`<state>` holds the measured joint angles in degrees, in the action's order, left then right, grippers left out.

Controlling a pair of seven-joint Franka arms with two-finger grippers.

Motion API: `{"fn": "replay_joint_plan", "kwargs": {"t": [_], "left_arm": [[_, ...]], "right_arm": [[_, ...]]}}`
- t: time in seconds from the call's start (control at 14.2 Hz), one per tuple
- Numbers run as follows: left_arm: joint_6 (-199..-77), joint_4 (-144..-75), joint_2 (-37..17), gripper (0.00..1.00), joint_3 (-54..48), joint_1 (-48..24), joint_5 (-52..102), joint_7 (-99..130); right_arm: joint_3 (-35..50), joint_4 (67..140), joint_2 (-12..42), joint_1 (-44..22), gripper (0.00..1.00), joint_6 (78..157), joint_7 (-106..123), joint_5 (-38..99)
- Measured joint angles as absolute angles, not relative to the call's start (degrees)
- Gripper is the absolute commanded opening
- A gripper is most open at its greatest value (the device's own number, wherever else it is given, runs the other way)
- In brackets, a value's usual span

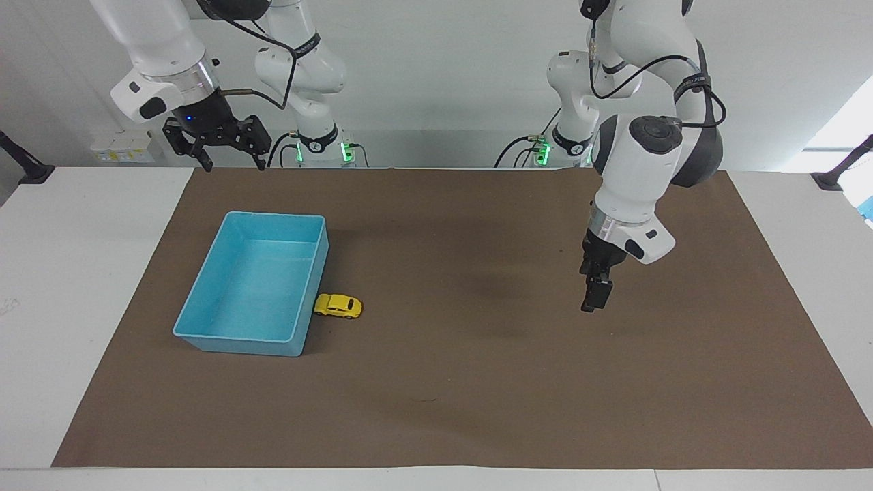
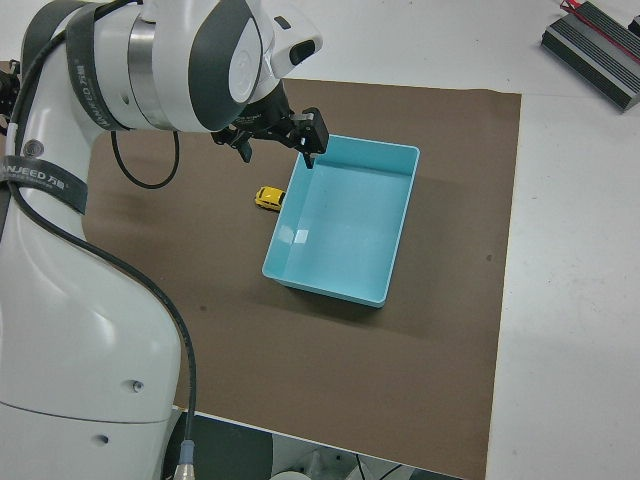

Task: Wind up and store yellow beetle car
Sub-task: 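Release the car with the left gripper so it rolls toward the bin, then withdraw the left gripper while the right gripper reaches toward the car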

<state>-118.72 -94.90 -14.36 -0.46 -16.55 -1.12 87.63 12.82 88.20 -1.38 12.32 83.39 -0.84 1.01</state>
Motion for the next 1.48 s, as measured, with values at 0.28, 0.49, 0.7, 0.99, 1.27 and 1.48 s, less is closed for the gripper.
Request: {"fn": "replay_joint_plan", "kwargs": {"t": [0.28, 0.49, 0.7, 0.99, 1.27, 1.48], "left_arm": [[-114.6, -94.9, -12.5, 1.0, -0.5, -15.4, -1.0, 74.3], [-111.0, -95.0, -11.4, 1.0, -0.5, -14.3, -0.6, 60.5], [-107.8, -95.0, -9.7, 1.0, -0.5, -11.9, 0.4, 47.1], [-105.2, -95.1, -8.1, 1.0, -0.5, -10.1, 0.6, 34.3], [-104.1, -95.2, -7.7, 1.0, -0.5, -8.5, 0.7, 20.7], [-102.7, -95.2, -7.6, 1.0, -0.4, -7.5, 0.7, 12.7]], "right_arm": [[12.2, 88.2, -1.4, 12.6, 1.0, 83.6, -0.8, 1.0], [12.2, 88.2, -1.2, 12.6, 1.0, 84.5, -0.8, 1.0], [12.3, 88.2, -0.3, 12.3, 1.0, 84.8, -0.8, 1.0], [12.6, 88.2, 1.7, 12.1, 1.0, 87.2, -1.0, 1.0], [12.8, 88.2, 2.6, 10.2, 1.0, 88.8, -10.9, 1.1], [13.0, 88.3, 2.9, 8.2, 1.0, 88.8, -21.4, 1.1]]}}
